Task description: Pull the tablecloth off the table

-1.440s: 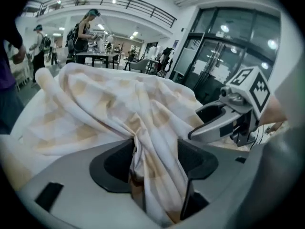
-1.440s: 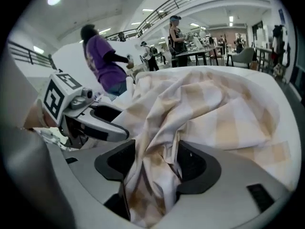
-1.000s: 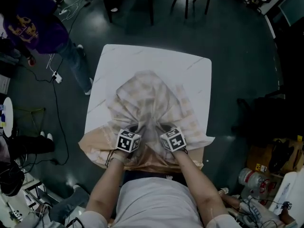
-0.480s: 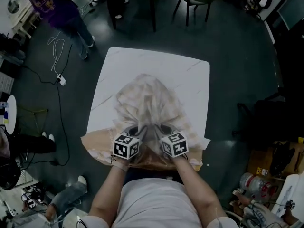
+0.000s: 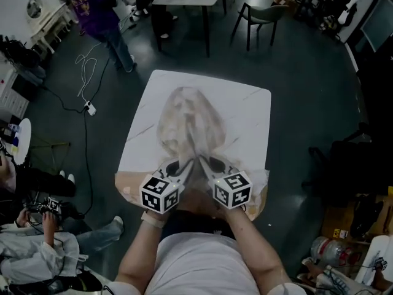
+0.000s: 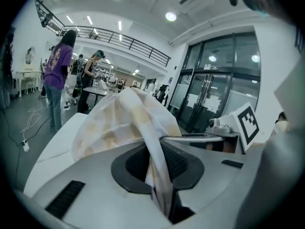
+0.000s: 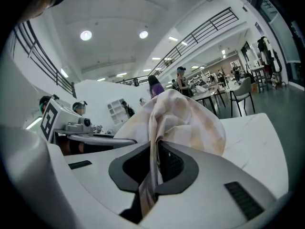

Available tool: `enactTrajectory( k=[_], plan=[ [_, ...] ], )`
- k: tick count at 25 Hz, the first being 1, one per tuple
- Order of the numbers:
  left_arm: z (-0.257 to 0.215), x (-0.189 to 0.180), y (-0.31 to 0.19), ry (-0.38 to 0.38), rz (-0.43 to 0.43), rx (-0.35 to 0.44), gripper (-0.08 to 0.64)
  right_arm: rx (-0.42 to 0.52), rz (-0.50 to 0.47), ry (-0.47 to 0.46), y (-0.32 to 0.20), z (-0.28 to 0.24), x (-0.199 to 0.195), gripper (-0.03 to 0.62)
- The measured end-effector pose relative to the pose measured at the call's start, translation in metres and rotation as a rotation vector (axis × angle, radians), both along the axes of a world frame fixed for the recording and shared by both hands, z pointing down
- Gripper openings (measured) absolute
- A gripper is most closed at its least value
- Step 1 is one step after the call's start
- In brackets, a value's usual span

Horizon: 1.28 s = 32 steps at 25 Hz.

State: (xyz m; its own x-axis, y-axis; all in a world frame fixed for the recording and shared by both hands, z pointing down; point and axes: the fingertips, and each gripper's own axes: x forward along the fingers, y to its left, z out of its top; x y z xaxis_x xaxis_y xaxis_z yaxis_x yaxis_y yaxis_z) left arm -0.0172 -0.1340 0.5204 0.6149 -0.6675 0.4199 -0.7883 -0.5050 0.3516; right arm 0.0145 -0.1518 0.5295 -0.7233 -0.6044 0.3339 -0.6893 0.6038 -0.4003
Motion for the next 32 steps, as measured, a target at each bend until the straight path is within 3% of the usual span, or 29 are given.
enactTrajectory(
  k=[5,12,20,32],
  plan=[
    [-0.061,-0.016,0.0,-0.015,0.004,0.087,0.049,0.065,0.017,-0.068,-0.003,-0.059,-0.02,0.037],
    [-0.105,-0.019,0.026,0.01,0.025,0.178,0.049,0.154,0.068,-0.078,0.025,-0.106,-0.027,0.037],
    [-0.143,-0.037,0.073,0.079,0.169,0.247,0.049,0.252,0.228,-0.069,0.076,-0.147,-0.045,0.037],
    [-0.171,-0.081,0.174,0.15,0.358,0.307,0.049,0.313,0.372,-0.068,0.181,-0.179,-0.086,0.037]
  ],
)
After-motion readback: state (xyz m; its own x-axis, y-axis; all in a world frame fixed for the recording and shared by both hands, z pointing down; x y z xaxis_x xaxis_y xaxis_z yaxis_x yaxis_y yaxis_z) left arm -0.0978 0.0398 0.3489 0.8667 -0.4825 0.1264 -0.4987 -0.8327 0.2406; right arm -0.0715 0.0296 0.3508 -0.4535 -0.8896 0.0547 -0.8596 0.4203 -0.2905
